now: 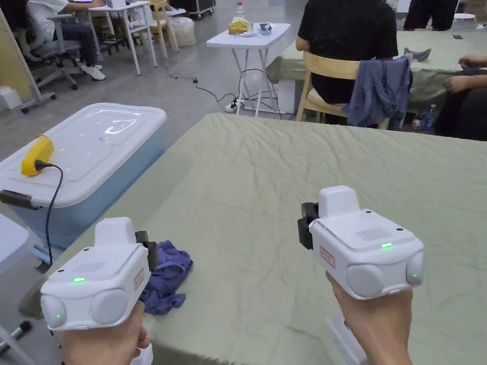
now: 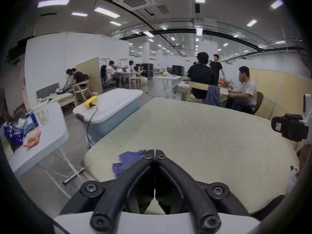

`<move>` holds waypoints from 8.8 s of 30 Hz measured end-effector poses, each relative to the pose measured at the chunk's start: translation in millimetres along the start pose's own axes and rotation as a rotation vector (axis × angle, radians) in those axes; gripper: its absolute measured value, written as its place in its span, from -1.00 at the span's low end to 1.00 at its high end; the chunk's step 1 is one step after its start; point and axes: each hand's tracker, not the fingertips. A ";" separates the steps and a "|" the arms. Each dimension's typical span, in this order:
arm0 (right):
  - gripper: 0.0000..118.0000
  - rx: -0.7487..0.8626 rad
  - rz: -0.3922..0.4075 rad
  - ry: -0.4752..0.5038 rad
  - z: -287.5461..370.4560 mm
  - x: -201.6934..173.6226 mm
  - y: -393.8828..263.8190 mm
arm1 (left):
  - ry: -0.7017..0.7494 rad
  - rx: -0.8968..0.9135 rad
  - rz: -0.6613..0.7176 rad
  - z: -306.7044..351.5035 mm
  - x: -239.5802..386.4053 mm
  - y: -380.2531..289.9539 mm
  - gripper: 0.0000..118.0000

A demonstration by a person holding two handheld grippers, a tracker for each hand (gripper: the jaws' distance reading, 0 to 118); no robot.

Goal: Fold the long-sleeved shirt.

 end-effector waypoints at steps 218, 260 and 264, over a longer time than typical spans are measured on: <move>-0.32 -0.744 -0.267 -0.227 2.4 344.0 -279.0 | -0.688 -0.600 -0.496 -276.6 458.5 -124.2 -0.81; -0.85 0.206 0.155 -0.381 221.6 256.3 307.0 | -0.516 0.403 -0.146 11.4 189.7 403.8 -0.85; -0.85 0.256 0.110 -0.392 234.3 262.9 356.3 | -0.517 0.423 -0.104 37.5 189.8 427.0 -0.85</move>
